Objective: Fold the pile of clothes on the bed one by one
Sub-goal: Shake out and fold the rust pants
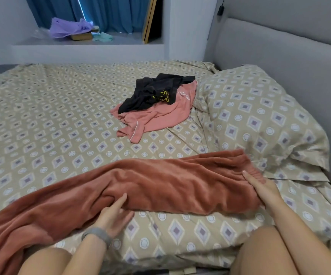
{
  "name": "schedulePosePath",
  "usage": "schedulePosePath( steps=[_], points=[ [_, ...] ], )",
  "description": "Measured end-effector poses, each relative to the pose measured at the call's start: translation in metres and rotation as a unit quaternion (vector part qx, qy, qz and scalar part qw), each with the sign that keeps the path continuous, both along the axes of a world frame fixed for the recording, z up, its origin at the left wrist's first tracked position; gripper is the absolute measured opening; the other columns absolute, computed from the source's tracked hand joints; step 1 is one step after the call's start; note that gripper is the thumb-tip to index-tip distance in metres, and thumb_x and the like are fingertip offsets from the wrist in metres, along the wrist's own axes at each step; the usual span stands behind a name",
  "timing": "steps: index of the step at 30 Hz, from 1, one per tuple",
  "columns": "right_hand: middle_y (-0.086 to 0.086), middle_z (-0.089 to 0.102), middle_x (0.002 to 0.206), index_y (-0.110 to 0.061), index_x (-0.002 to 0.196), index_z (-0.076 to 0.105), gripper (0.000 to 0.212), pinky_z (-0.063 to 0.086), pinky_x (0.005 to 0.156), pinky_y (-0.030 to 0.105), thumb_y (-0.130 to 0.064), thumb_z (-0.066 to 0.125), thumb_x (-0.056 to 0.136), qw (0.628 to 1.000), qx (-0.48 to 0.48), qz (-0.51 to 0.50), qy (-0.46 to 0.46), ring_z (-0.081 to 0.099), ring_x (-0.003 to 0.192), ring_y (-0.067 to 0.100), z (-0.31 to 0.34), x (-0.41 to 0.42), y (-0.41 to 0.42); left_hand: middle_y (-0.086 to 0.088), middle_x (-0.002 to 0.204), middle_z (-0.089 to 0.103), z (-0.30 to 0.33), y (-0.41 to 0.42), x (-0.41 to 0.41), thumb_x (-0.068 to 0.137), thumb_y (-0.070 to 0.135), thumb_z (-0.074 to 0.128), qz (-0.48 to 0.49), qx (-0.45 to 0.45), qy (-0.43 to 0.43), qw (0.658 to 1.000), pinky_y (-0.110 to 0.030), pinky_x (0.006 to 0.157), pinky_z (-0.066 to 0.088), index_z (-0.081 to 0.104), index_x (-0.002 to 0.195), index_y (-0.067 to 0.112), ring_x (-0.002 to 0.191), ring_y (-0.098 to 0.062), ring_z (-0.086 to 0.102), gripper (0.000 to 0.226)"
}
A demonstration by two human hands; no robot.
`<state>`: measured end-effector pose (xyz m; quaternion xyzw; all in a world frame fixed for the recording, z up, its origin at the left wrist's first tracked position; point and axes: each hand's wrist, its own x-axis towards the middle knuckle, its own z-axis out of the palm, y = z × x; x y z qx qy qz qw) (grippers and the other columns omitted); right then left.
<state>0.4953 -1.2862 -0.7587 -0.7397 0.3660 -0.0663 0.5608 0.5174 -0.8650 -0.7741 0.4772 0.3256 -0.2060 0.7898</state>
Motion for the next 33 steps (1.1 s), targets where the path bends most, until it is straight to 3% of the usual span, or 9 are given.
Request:
schedulePosePath(
  steps=[7,13,16,19,21,23,25,29,33],
  points=[
    [0.025,0.067,0.109,0.002,0.107,0.068,0.065,0.048,0.097,0.044,-0.052,0.078,0.073,0.99,-0.05,-0.107,0.076,0.062,0.105,0.04,0.0,-0.037,-0.015,-0.012,0.125,0.065,0.001,-0.027,-0.005,0.09,0.031,0.063,0.01,-0.163,-0.009,0.987,-0.039,0.105,0.042,0.055,0.131,0.013,0.116,-0.024,0.06,0.045],
    [0.029,0.067,0.109,0.003,0.101,0.07,0.054,0.046,0.093,0.044,-0.048,0.072,0.082,0.981,-0.142,-0.084,0.1,0.059,0.107,0.045,0.005,-0.048,-0.016,-0.014,0.123,0.066,-0.009,-0.027,-0.004,0.085,0.038,0.068,0.171,-0.23,-0.046,0.957,-0.04,0.096,0.05,0.057,0.129,0.004,0.114,-0.027,0.062,0.057],
    [0.023,0.069,0.098,-0.002,0.091,0.069,0.042,0.048,0.087,0.038,-0.043,0.073,0.083,0.984,-0.105,-0.004,0.141,0.063,0.095,0.036,0.002,-0.05,-0.008,-0.012,0.124,0.065,-0.011,-0.026,-0.001,0.08,0.032,0.076,0.208,-0.145,-0.012,0.967,-0.039,0.072,0.06,0.052,0.134,0.007,0.107,-0.026,0.065,0.064],
    [0.021,0.067,0.096,0.0,0.1,0.07,0.041,0.045,0.078,0.032,-0.038,0.073,0.084,0.976,-0.123,0.035,0.174,0.062,0.092,0.034,0.001,-0.052,-0.003,-0.014,0.131,0.056,-0.008,-0.02,-0.008,0.071,0.023,0.085,0.232,0.08,0.064,0.967,-0.045,0.091,0.051,0.044,0.136,0.003,0.11,-0.032,0.06,0.08],
    [0.028,0.066,0.108,0.005,0.108,0.067,0.048,0.042,0.078,0.032,-0.038,0.071,0.086,0.968,-0.151,0.033,0.198,0.062,0.103,0.04,-0.001,-0.049,-0.002,-0.019,0.137,0.051,-0.002,-0.012,-0.017,0.068,0.03,0.087,0.189,0.259,0.099,0.942,-0.042,0.103,0.041,0.044,0.134,-0.005,0.12,-0.036,0.053,0.086],
    [0.028,0.063,0.115,0.005,0.117,0.06,0.065,0.045,0.086,0.034,-0.048,0.068,0.083,0.962,-0.161,0.028,0.219,0.06,0.108,0.042,-0.004,-0.045,0.001,-0.021,0.138,0.049,0.006,-0.01,-0.028,0.069,0.033,0.086,0.177,0.304,0.093,0.931,-0.041,0.106,0.036,0.044,0.134,-0.008,0.124,-0.037,0.05,0.088],
    [0.022,0.062,0.117,-0.002,0.123,0.051,0.089,0.047,0.094,0.047,-0.071,0.063,0.068,0.955,-0.188,0.017,0.228,0.059,0.108,0.041,-0.011,-0.038,0.004,-0.016,0.135,0.052,0.008,-0.013,-0.035,0.063,0.034,0.09,0.183,0.252,0.07,0.948,-0.041,0.107,0.039,0.045,0.135,-0.003,0.121,-0.034,0.053,0.092],
    [0.016,0.051,0.135,-0.015,0.14,0.034,0.111,0.04,0.101,0.056,-0.084,0.064,0.057,0.952,-0.222,0.019,0.211,0.05,0.122,0.042,-0.006,-0.03,0.016,-0.003,0.125,0.062,0.003,0.0,-0.023,0.053,0.052,0.089,0.258,-0.071,-0.017,0.963,-0.043,0.089,0.054,0.042,0.139,0.016,0.106,-0.024,0.066,0.105],
    [0.017,0.052,0.137,-0.014,0.143,0.028,0.12,0.042,0.103,0.051,-0.067,0.082,0.05,0.97,-0.161,0.028,0.18,0.05,0.124,0.04,-0.009,-0.024,0.006,-0.012,0.121,0.067,-0.002,0.006,-0.01,0.076,0.049,0.075,0.203,-0.109,-0.06,0.971,-0.04,0.081,0.056,0.055,0.131,0.01,0.108,-0.027,0.065,0.071]
  ],
)
